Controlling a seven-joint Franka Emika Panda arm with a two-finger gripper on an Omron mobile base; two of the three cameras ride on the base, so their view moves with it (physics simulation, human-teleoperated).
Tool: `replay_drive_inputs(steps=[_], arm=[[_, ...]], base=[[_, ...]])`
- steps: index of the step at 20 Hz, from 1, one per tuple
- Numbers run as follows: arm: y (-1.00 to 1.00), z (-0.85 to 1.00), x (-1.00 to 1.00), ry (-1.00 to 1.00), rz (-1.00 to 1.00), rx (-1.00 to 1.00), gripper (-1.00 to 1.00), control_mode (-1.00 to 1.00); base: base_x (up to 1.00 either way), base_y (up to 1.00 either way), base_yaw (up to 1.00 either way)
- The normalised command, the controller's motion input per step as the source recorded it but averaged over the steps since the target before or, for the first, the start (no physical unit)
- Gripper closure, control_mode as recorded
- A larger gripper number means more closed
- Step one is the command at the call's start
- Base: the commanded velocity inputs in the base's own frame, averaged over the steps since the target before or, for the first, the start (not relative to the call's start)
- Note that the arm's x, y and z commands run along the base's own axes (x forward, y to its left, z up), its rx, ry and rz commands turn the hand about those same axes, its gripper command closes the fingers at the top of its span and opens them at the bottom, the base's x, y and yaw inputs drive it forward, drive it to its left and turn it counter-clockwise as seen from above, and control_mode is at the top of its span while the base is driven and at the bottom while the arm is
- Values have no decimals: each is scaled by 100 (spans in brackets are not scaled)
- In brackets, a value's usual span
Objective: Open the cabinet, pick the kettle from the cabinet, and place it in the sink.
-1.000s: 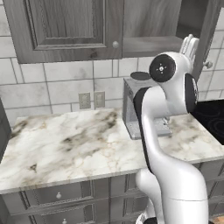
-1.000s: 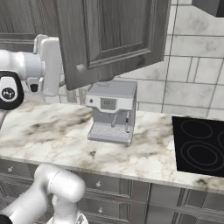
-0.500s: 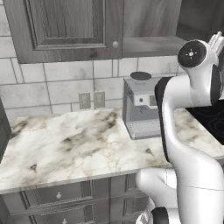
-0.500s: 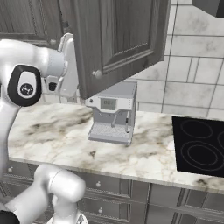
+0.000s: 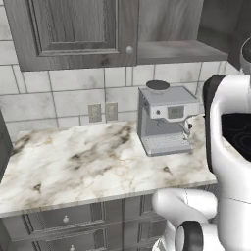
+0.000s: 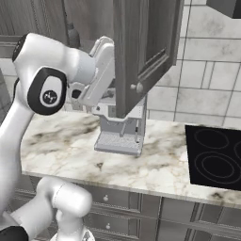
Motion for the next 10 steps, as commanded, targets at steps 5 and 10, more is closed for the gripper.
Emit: replay_drive_inputs(steps=[5, 10], arm=[[-43, 0, -23, -9, 0, 3, -100, -100], [7, 2, -15, 0, 21, -1, -100, -100]], base=[[0, 0, 0], [0, 0, 0]])
